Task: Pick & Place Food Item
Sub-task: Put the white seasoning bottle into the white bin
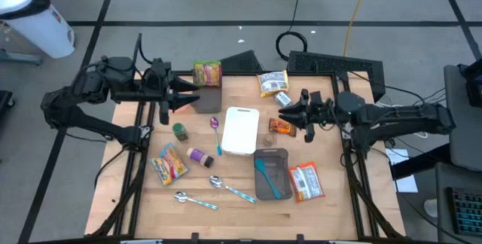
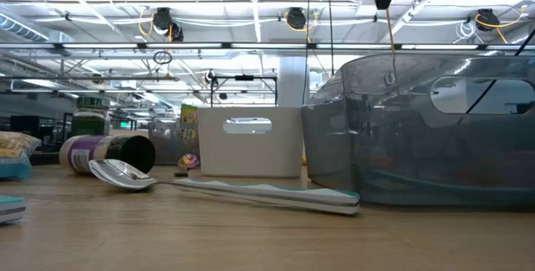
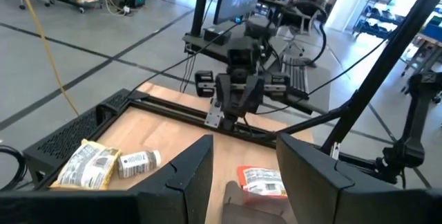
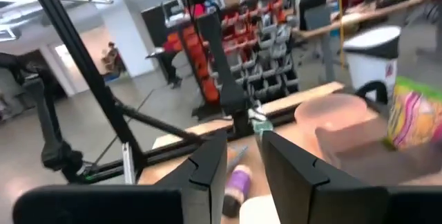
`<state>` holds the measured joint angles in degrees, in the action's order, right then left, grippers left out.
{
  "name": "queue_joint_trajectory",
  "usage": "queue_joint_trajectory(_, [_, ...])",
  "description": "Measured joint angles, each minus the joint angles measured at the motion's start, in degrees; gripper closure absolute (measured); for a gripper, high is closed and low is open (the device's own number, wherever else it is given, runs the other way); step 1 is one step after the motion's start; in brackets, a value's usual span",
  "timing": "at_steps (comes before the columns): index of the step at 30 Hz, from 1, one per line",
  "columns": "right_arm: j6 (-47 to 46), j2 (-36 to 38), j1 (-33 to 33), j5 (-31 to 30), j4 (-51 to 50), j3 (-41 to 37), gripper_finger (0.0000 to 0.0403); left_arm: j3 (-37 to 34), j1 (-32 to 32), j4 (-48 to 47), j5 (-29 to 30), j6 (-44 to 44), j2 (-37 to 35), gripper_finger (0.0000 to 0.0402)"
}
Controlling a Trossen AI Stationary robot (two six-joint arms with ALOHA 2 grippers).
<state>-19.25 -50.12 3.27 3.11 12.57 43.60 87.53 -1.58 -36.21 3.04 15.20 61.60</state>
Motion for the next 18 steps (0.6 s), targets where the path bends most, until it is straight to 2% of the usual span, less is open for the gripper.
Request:
queue_joint_trajectory(3, [-1.2,0.0,2.8,4.3,-1.9,0.0,0.0319,0.0,0.0,0.0,0.0,0.0,0.7,0.0236])
queue_joint_trajectory(12, [-2.5,-0.4,6.8,10.4,-3.0,0.0,0.0321,0.0,0.0,0.3,0.0,0.1,3.5,0.0236])
queue_joint_trajectory(18, [-2.9,-1.1,11.1,16.7,-2.2,0.0,0.0323,0.0,0.0,0.3,-0.1,0.1,6.2,0.0236])
